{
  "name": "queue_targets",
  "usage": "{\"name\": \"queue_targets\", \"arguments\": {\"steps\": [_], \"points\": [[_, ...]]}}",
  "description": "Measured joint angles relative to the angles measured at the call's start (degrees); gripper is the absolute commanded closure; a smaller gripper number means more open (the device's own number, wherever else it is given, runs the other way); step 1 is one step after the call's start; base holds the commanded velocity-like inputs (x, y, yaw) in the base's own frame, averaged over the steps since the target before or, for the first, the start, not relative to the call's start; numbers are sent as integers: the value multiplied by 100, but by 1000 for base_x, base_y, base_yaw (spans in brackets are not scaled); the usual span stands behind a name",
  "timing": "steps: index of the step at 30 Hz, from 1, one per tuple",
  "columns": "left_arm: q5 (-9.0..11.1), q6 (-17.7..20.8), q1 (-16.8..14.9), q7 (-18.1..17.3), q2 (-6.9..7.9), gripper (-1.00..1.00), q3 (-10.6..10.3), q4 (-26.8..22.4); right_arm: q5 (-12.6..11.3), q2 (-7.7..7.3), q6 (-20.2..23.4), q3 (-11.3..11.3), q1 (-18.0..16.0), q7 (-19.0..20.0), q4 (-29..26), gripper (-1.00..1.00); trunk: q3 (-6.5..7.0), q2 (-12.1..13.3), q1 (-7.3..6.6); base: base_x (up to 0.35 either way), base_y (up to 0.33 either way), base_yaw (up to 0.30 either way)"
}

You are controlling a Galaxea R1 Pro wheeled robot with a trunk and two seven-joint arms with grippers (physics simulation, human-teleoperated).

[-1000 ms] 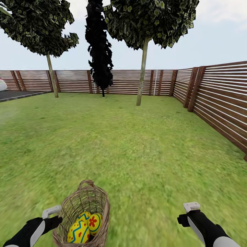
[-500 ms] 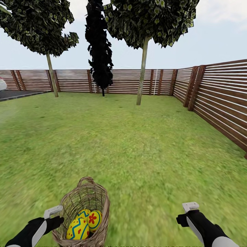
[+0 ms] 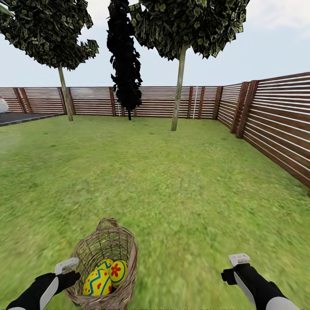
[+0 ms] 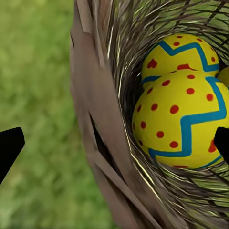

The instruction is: Take the three Easter eggs out of the wicker basket on the lawn in the garden, then place them on the lawn next to a single tree (choose any tree) so that all three eggs are next to the same tree and none are left in the basket.

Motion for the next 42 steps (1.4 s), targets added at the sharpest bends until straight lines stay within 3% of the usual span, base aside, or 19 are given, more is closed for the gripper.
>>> {"name": "queue_targets", "arguments": {"steps": [3,9,25,39,40,42], "points": [[-1,-1,0,-3,-4,-100,0,0,0,-14,-31,-19,0,23,-94,-100,-54,-120,66,0,0,0],[7,-18,0,-5,-13,-100,-1,15,-16,-57,2,-57,1,29,-817,-100,-161,-361,198,0,0,0],[14,-24,-2,-3,-19,-100,-3,17,-8,-15,50,-18,1,21,-913,-100,-449,-1003,549,0,0,0],[8,-75,0,-13,-50,-100,11,-2,-3,2,49,0,1,12,-906,-100,-449,-1004,550,0,0,0],[11,-77,0,-13,-49,100,13,-4,-3,2,49,0,1,12,-905,-100,-449,-1004,550,0,0,0],[10,-100,0,-9,-47,100,16,-8,-4,2,49,-2,1,12,-904,-100,-449,-1004,550,0,0,0]]}}
